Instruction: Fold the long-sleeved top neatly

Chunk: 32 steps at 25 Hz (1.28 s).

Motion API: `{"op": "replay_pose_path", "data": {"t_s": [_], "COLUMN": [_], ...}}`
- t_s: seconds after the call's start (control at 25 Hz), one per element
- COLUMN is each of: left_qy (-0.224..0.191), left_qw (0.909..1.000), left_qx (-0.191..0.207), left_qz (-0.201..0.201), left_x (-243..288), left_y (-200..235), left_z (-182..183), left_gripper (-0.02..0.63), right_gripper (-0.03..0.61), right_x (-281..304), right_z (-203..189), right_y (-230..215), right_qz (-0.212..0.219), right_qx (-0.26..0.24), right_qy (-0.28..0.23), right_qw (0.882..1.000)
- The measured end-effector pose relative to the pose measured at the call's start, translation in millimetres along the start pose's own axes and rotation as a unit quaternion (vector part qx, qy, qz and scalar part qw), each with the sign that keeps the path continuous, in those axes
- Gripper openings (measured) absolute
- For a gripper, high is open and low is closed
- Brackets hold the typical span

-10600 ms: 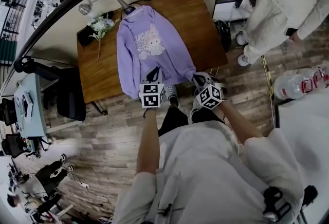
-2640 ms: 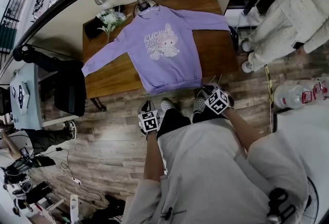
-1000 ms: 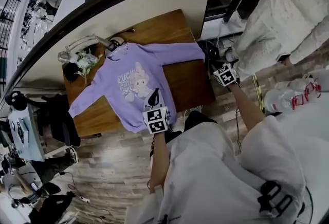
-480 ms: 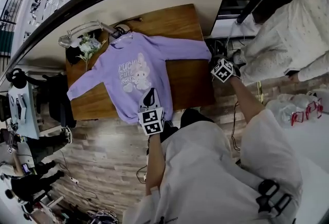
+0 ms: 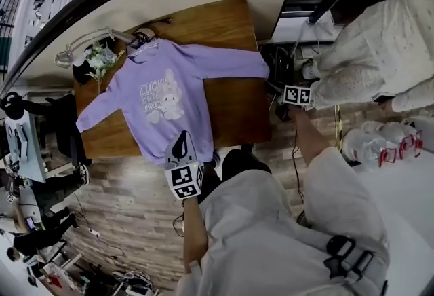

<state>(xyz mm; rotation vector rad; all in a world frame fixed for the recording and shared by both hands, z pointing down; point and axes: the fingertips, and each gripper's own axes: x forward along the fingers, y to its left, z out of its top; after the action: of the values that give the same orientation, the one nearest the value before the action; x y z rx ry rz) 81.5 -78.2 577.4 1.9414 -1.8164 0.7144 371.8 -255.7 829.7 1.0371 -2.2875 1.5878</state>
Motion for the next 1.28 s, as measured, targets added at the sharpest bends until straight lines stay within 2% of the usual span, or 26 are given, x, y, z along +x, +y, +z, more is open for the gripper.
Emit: {"op": "replay_pose_path", "data": {"t_s": [0.04, 0.08, 0.16, 0.32, 0.36, 0.48, 0.52, 0.56, 0.6, 0.68, 0.72, 0.76, 0.96, 1.0, 1.04, 1.12, 1.16, 1.2, 1.28], "left_qy": [0.004, 0.007, 0.01, 0.013, 0.012, 0.016, 0.018, 0.019, 0.02, 0.022, 0.022, 0.022, 0.028, 0.029, 0.031, 0.033, 0.033, 0.033, 0.029], "left_qw": [1.0, 0.9999, 0.9998, 0.9994, 0.9993, 0.9988, 0.9987, 0.9985, 0.9985, 0.9983, 0.9982, 0.9981, 0.9975, 0.9974, 0.9974, 0.9973, 0.9973, 0.9971, 0.997], "left_qx": [0.004, 0.007, 0.012, 0.024, 0.024, 0.028, 0.03, 0.031, 0.031, 0.032, 0.032, 0.033, 0.041, 0.041, 0.042, 0.042, 0.042, 0.043, 0.045], "left_qz": [-0.002, -0.004, -0.009, -0.021, -0.025, -0.036, -0.038, -0.04, -0.041, -0.043, -0.045, -0.047, -0.051, -0.051, -0.051, -0.05, -0.051, -0.052, -0.056], "left_x": [0, 0, 1, 7, 8, 12, 14, 17, 19, 20, 21, 21, 19, 19, 19, 19, 20, 20, 21], "left_y": [-3, -6, -13, -28, -32, -42, -44, -45, -46, -48, -50, -52, -56, -56, -56, -55, -55, -56, -58], "left_z": [0, -1, 0, 3, 3, 2, 2, 2, 2, 1, 1, 2, -2, -3, -4, -6, -7, -7, -5], "left_gripper": [0.025, 0.025, 0.025, 0.025, 0.025, 0.025, 0.025, 0.025, 0.025, 0.025, 0.025, 0.025, 0.025, 0.025, 0.025, 0.025, 0.025, 0.025, 0.025], "right_gripper": [0.212, 0.215, 0.24, 0.295, 0.299, 0.283, 0.258, 0.193, 0.158, 0.181, 0.232, 0.267, 0.341, 0.337, 0.3, 0.133, 0.053, 0.011, 0.011], "right_x": [0, -1, -3, 2, 2, 3, 5, 8, 12, 19, 21, 22, 28, 28, 27, 24, 24, 22, 13], "right_z": [6, 12, 19, 21, 22, 25, 26, 28, 27, 21, 17, 13, 3, 6, 11, 21, 24, 27, 34], "right_y": [0, -2, -12, -33, -34, -36, -35, -31, -27, -24, -26, -30, -36, -37, -36, -32, -31, -30, -25], "right_qz": [0.034, 0.066, 0.106, 0.132, 0.147, 0.206, 0.223, 0.234, 0.235, 0.209, 0.192, 0.181, 0.183, 0.191, 0.209, 0.248, 0.253, 0.251, 0.248], "right_qx": [0.068, 0.132, 0.228, 0.319, 0.34, 0.411, 0.424, 0.428, 0.426, 0.416, 0.411, 0.412, 0.435, 0.44, 0.45, 0.472, 0.474, 0.469, 0.449], "right_qy": [-0.04, -0.08, -0.139, -0.195, -0.21, -0.25, -0.251, -0.245, -0.232, -0.204, -0.196, -0.191, -0.187, -0.197, -0.212, -0.236, -0.242, -0.246, -0.254], "right_qw": [0.996, 0.986, 0.958, 0.918, 0.905, 0.852, 0.841, 0.838, 0.842, 0.861, 0.869, 0.872, 0.861, 0.855, 0.842, 0.813, 0.807, 0.81, 0.82]}}
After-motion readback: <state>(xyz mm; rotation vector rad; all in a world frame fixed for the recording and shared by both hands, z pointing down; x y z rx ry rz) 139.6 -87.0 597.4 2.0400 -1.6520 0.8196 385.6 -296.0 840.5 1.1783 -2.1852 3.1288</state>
